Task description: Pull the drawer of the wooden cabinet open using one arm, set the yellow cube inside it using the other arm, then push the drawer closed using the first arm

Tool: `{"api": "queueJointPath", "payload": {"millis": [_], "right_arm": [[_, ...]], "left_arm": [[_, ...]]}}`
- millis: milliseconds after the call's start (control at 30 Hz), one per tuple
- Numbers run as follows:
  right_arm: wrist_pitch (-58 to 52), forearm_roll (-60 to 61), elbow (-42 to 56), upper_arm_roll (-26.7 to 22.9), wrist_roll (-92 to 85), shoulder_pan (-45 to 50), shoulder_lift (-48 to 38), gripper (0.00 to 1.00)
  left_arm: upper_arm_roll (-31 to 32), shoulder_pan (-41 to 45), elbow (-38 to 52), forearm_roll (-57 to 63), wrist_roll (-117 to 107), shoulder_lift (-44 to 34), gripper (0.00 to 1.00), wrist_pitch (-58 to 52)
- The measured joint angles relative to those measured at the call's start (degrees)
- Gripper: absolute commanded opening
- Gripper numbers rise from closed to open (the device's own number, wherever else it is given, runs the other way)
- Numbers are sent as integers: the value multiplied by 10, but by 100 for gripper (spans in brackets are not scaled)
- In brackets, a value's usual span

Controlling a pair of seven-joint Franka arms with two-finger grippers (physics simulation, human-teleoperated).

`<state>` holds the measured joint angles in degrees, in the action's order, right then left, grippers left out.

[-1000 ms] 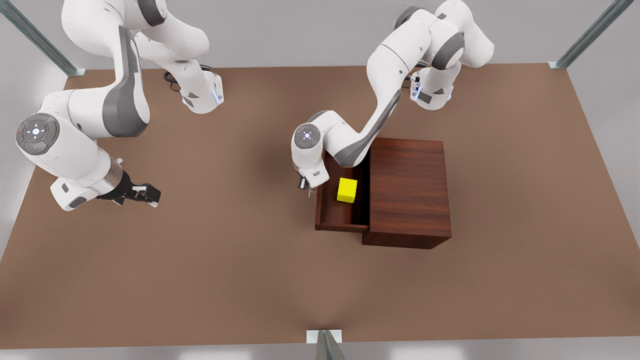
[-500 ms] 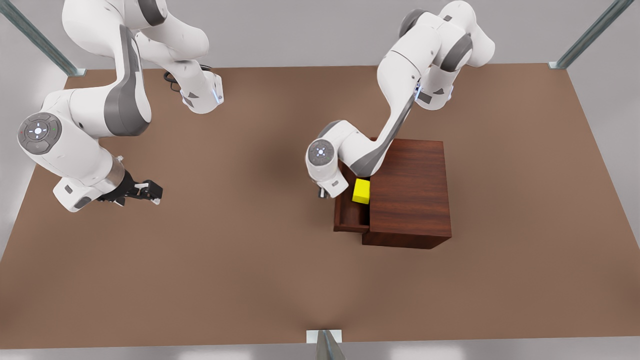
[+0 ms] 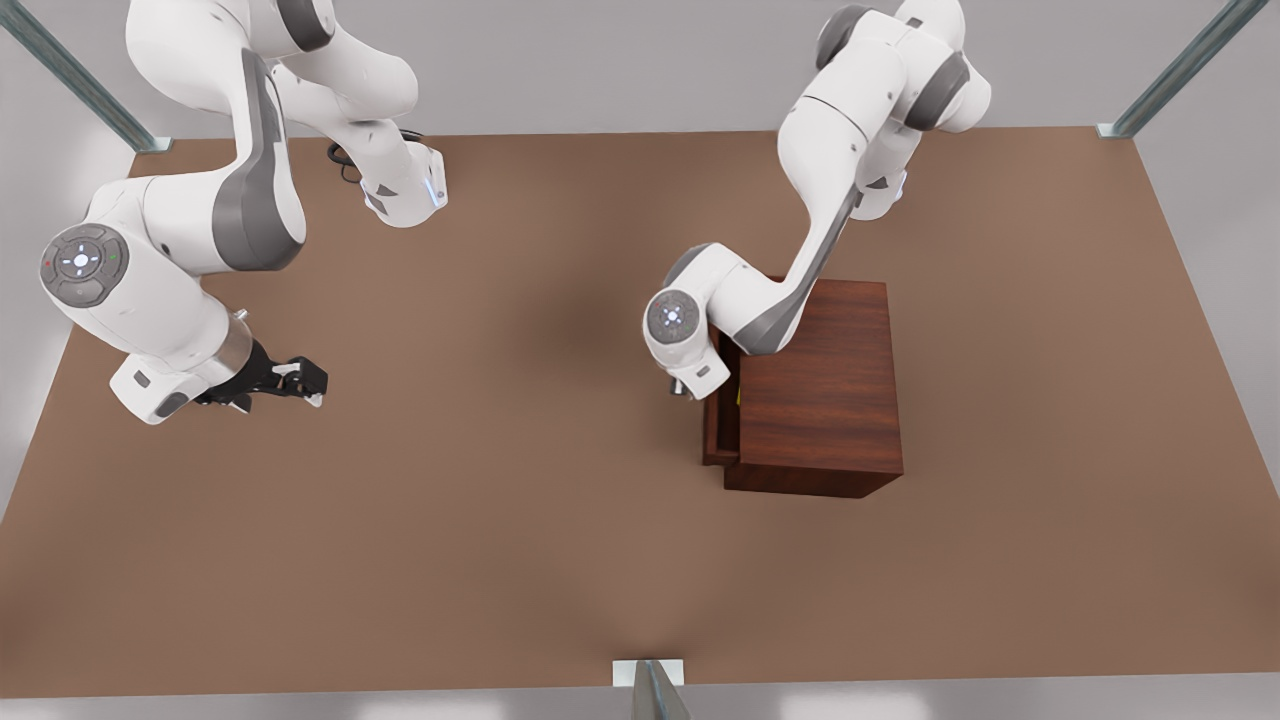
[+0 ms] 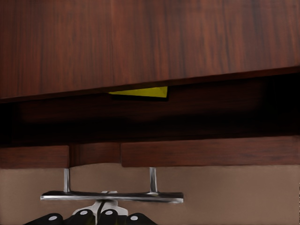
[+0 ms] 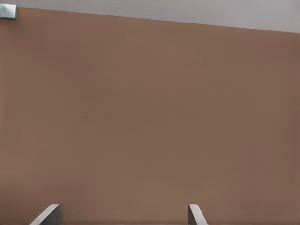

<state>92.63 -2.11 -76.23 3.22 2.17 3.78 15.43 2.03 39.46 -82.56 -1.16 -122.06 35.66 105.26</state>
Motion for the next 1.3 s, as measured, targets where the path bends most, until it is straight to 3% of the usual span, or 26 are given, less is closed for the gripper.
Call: {"api": "queueJointPath", "payload": {"millis": [667,700,733,867,1167,1300], "right_arm": [[0,1,0,-1,-11,-2,0,100],[0,1,0,-1,-11,-2,0,100],[0,1,0,-1,-11,-2,0,100],[0,1,0,-1,-12,-2,0,100],[0,1,0,-1,-14,-2,0,100],[0,1,0,-1,-14,-3,0,100]], "left_arm": [[1,-45,-4,-1,96,-12,21,-25],[2,-44,-1,-2,99,-18,41,-27],[6,-42,10,-6,102,-24,100,-28],[18,-52,61,-26,117,-64,100,-43],[17,-318,78,-11,413,-210,100,-165],[23,-332,74,19,561,-246,100,-192]]}}
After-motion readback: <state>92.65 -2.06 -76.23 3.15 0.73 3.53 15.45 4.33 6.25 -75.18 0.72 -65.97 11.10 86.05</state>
